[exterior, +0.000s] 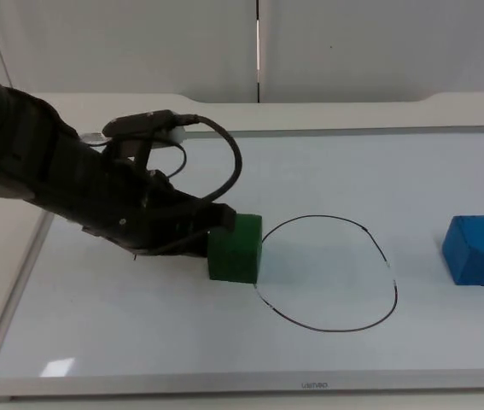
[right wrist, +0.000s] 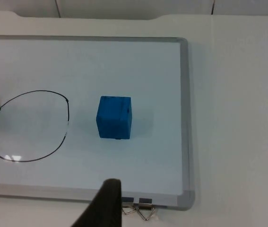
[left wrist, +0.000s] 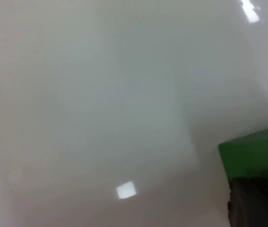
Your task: Push the two cubes into the marked area.
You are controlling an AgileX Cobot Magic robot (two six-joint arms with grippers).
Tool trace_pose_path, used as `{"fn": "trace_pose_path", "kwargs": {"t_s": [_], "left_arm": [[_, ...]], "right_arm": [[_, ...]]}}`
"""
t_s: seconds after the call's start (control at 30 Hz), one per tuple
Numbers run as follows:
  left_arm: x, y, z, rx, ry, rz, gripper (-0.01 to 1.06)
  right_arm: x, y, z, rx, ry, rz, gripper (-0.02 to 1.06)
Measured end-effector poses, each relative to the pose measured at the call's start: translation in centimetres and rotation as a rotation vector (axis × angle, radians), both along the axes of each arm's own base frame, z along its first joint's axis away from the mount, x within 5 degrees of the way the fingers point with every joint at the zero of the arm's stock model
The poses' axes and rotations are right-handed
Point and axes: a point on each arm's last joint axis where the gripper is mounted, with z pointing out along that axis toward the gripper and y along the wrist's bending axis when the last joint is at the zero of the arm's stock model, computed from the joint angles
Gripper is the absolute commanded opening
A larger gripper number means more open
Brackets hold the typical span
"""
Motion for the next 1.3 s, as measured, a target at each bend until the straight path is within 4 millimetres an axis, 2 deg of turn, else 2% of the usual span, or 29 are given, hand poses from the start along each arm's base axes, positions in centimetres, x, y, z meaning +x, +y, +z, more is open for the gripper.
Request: {"fn": "trace_pose_path", "kwargs": {"t_s": [1.03,1.3], "left_arm": [[-0.4,-0.8,0.3,-0.074,0.031,-0.012,0.0],[-1.0,-1.9,0.3,-0.095,0.042,-0.047,0.0]], "right_arm": [[0.0,0.0,0.0,-0.002,0.0,0.001,1.05],[0.0,0.0,0.0,-0.002,0.0,0.001,1.05]]}}
